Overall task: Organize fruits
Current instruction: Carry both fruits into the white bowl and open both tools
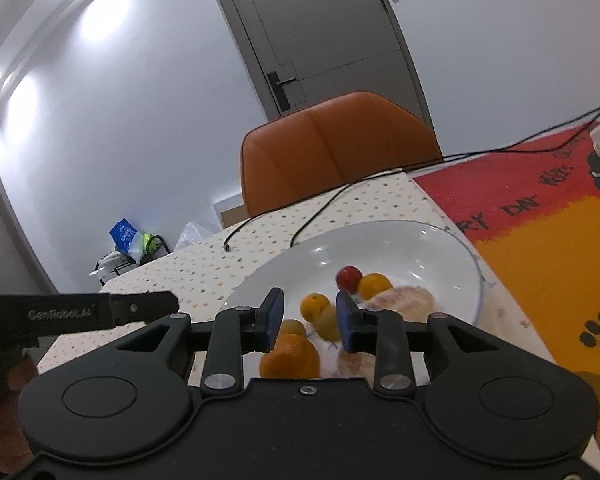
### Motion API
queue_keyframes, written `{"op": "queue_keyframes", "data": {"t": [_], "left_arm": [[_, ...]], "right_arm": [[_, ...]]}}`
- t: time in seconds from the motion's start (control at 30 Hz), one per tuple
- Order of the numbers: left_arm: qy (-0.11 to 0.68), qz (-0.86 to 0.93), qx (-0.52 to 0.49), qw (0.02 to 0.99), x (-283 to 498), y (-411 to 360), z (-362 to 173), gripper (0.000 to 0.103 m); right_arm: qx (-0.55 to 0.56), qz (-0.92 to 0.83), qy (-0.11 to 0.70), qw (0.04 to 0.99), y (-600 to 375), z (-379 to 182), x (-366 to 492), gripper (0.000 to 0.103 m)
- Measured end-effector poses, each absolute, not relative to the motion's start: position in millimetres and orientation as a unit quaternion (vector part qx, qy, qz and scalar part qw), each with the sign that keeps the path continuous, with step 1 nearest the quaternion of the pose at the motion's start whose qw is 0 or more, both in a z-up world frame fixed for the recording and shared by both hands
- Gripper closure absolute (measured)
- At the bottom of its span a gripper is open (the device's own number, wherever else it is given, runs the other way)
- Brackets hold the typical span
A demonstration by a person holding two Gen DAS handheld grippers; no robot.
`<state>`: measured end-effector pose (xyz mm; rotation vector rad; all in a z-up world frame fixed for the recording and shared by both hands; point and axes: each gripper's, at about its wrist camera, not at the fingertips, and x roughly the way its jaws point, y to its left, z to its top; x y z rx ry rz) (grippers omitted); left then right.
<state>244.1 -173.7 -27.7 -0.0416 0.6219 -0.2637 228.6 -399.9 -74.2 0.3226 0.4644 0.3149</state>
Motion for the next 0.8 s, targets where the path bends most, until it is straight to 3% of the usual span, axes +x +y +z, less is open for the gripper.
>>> {"op": "queue_keyframes", "data": {"t": [0.2,0.47,0.67,0.8], "left_arm": [[0.305,-0.134,-0.02,0.943,251.3,-183.8,-26.4,0.08],[0.304,-0.113,-0.033,0.945,245.5,-174.6,-23.2,0.069],[0.304,-0.1,-0.033,0.947,234.3,-160.0,-22.9,0.05],[0.305,-0.087,-0.04,0.947,229.4,-147.2,-22.3,0.045]], "right_arm": [[0.168,0.142,0.239,0.946,-413.7,-78.8,219.0,0.071],[0.172,0.145,0.236,0.945,-416.0,-79.5,212.4,0.062],[0.176,0.141,0.24,0.944,-414.5,-81.8,208.5,0.062],[0.178,0.143,0.24,0.944,-410.1,-79.5,205.9,0.061]]}}
